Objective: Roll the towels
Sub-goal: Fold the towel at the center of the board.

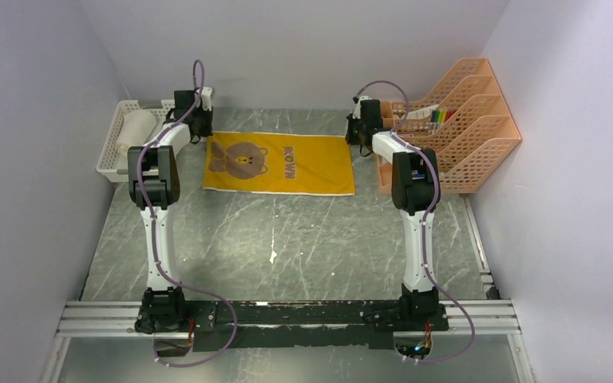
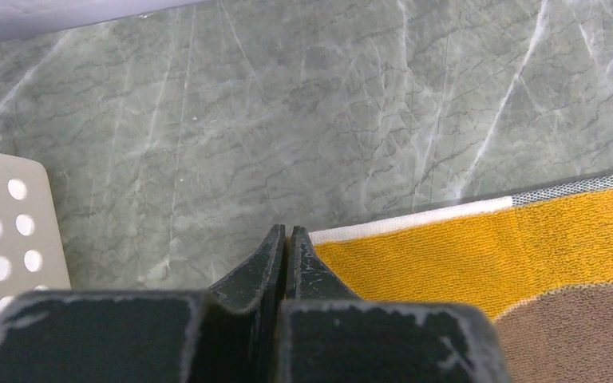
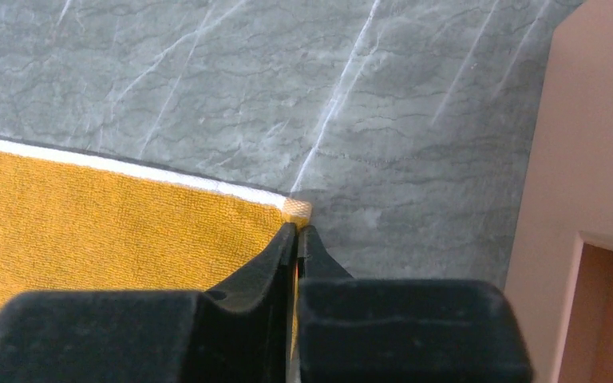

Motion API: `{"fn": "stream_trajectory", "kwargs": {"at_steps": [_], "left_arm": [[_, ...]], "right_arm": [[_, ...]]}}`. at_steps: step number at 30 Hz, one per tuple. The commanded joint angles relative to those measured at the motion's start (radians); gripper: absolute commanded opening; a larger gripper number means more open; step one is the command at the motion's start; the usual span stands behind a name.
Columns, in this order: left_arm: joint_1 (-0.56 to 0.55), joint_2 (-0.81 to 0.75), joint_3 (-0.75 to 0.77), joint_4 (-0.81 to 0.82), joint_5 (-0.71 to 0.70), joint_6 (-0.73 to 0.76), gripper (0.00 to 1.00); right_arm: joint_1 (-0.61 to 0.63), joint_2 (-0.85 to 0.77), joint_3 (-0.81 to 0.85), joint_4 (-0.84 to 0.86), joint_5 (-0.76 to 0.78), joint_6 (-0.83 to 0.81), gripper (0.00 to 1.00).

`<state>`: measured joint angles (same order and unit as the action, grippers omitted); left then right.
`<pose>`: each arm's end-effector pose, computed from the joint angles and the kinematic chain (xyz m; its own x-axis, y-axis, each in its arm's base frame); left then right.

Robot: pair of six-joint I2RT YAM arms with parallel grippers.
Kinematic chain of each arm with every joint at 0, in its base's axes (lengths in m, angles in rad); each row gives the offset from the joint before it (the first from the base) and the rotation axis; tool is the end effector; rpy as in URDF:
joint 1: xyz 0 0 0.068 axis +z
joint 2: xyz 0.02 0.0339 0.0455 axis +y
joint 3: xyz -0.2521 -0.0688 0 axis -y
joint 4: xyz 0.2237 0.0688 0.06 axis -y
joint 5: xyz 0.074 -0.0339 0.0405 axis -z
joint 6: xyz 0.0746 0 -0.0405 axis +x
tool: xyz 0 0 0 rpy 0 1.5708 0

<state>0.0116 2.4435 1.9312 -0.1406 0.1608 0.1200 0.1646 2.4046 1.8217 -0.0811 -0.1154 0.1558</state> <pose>0.5549 -0.0055 0.1285 -0.5892 0.1113 -0.8003 0.1876 0.9822 -0.0015 0.5344 0.0975 0.1186 -0.6397 0.0500 -0.7670 -0.1548 0.9690 0.1923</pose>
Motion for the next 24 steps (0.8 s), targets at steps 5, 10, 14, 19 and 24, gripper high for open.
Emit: {"fn": "stream_trajectory", "kwargs": {"at_steps": [5, 10, 14, 19, 24], "left_arm": [[0.011, 0.0, 0.069, -0.015, -0.033, 0.018, 0.07], [0.011, -0.028, 0.081, 0.039, -0.017, 0.006, 0.08], [0.011, -0.03, 0.132, 0.056, 0.033, -0.002, 0.1], [0.011, -0.048, 0.155, 0.109, 0.054, -0.009, 0.11], [0.011, -0.097, 0.094, 0.212, 0.083, 0.007, 0.12]], "right_arm": [[-0.045, -0.046, -0.042, 0.056, -0.038, 0.003, 0.0], [-0.083, -0.071, 0.013, 0.095, -0.091, 0.039, 0.0], [-0.083, -0.059, 0.083, 0.088, -0.084, 0.022, 0.0], [-0.085, -0.079, 0.081, 0.135, -0.079, 0.013, 0.0], [-0.084, -0.096, 0.079, 0.152, -0.086, -0.011, 0.0]]}}
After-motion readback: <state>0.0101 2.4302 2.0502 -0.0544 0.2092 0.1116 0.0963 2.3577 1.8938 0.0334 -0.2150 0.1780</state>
